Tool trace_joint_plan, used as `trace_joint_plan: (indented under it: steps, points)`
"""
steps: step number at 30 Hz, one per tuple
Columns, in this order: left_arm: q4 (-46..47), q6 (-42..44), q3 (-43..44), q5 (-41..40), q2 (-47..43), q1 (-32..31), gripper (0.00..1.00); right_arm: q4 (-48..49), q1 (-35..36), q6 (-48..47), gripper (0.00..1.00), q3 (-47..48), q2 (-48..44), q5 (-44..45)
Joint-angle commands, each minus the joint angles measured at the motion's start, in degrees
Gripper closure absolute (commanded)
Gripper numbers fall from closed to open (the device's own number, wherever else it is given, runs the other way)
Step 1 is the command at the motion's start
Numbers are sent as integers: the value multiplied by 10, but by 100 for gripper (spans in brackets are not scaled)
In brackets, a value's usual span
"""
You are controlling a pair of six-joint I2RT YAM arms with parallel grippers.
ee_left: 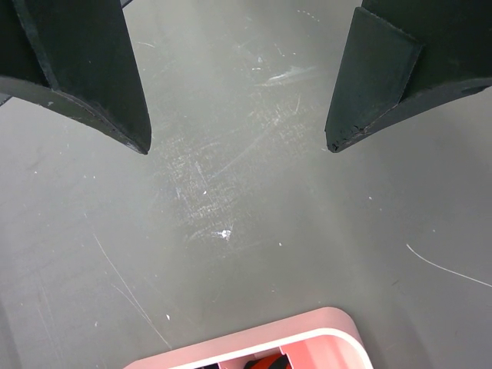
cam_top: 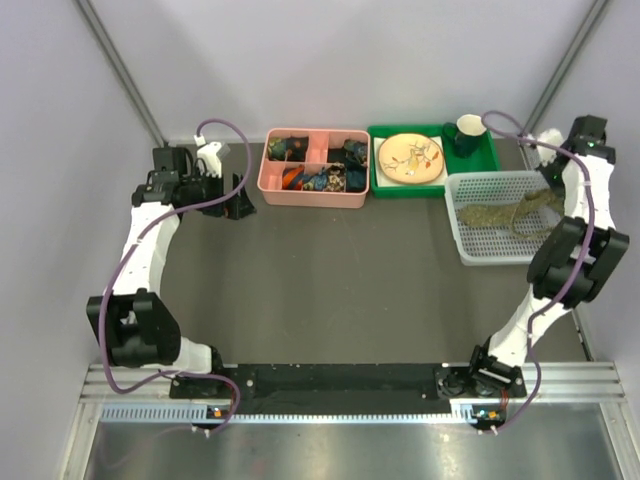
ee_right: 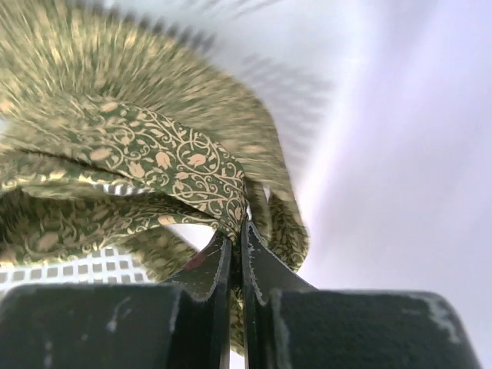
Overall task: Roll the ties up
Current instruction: Pick up the tie from the bin.
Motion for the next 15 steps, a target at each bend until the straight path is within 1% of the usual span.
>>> trace_joint_plan:
  steps: [1,4,6,8,9,10,14,15]
  points:
    - [13,3,17,-5,-32,-2,1,27,-3,42,100,41,-99,-56]
    - [14,4,18,-7,-37,-2,1,10,-3,67,100,66,-130,-85]
    - [14,3,19,-7,-41,-2,1,-10,-3,83,100,89,-143,-129]
    - [11,0,21,-7,-43,-2,1,-44,-2,107,100,134,-159,-163]
    - [10,-1,24,-6,-44,-2,1,-54,-2,117,100,150,-164,-195]
    - [8,-2,25,-6,-45,-1,1,-79,-2,133,100,188,-168,-214]
    - [4,-7,32,-7,-52,-2,1,-120,12,175,100,274,-192,-314]
    - [4,-9,33,-6,-53,-2,1,-126,21,190,100,288,-196,-324]
